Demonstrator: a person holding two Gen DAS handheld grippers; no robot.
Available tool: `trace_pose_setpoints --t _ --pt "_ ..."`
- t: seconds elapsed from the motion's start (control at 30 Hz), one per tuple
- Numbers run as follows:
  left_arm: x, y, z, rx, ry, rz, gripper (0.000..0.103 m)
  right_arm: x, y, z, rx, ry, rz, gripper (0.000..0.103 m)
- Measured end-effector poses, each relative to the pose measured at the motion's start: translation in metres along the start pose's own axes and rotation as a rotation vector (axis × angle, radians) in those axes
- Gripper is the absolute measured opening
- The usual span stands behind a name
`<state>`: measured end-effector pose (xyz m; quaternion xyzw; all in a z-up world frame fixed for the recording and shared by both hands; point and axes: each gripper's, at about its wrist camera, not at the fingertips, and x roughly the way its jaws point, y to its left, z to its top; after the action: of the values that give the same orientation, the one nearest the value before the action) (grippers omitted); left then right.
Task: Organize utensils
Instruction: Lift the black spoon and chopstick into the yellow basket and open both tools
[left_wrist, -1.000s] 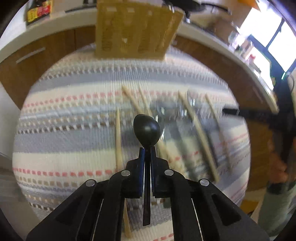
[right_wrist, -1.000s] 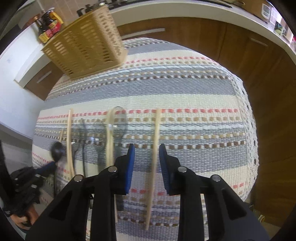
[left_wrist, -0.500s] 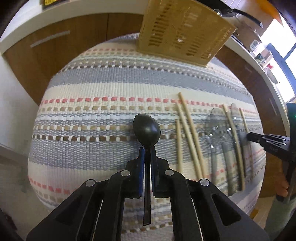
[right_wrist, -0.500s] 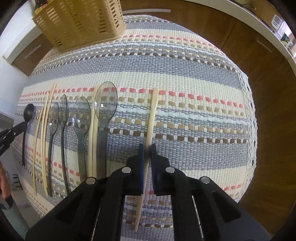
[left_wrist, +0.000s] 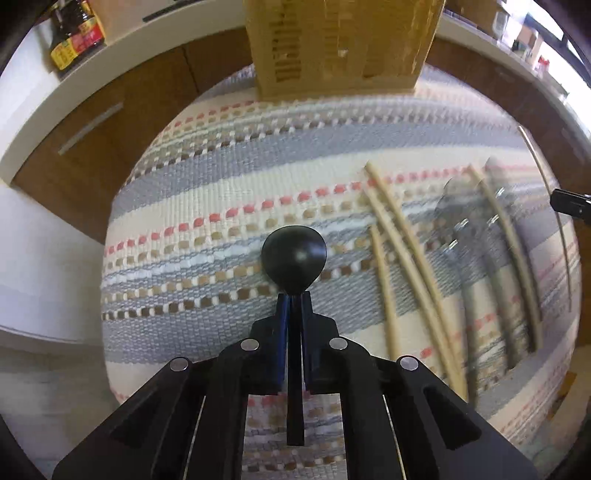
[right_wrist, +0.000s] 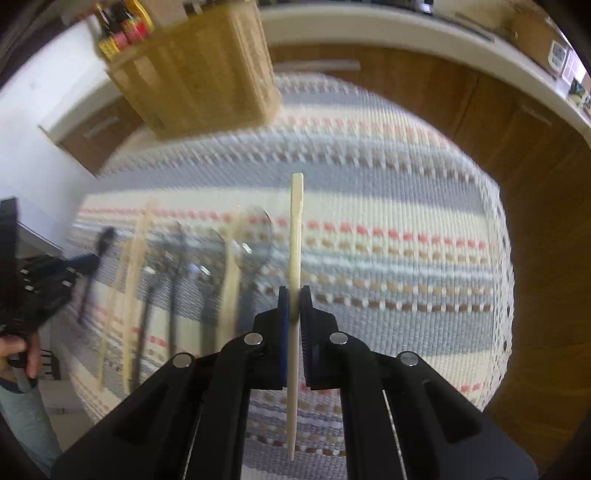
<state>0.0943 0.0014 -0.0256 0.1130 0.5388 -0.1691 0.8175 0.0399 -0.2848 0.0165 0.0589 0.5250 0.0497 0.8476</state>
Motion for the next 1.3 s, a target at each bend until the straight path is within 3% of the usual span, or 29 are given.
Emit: trace_pose_setpoints --t 0.2,0.43,0.57,0.7,0.9,1.0,1.3 --pt "-0.074 0.005 0.029 -0.059 -0.295 -0.11 0.004 -0.058 0.02 0.028 -0.101 -0.221 0.072 0.005" --pt "-0.153 -0.005 0.091 -0.053 -0.616 -0.11 0.004 -0.106 0.037 0.089 -0.143 -0.491 0.151 0.005" --pt "-0.164 -0.007 0.128 -0.061 -0.745 -0.112 0.005 -0.108 0.043 0.13 -0.116 -0.605 0.168 0.004" --pt "-0.164 -0.002 0.148 -0.084 -0.817 -0.155 0.004 -0.097 0.043 0.164 -0.072 -0.687 0.155 0.004" --pt "-0.134 0.011 0.175 -0.139 -0.918 -0.205 0.005 -0.066 0.041 0.199 -0.016 -0.775 0.104 0.004" --pt "-0.118 0.018 0.184 -0.163 -0.949 -0.188 0.005 -0.046 0.038 0.21 -0.008 -0.803 0.069 0.005" --pt "-0.065 0.02 0.187 -0.145 -0.938 -0.144 0.005 0.004 0.038 0.21 -0.022 -0.836 -0.023 0.005"
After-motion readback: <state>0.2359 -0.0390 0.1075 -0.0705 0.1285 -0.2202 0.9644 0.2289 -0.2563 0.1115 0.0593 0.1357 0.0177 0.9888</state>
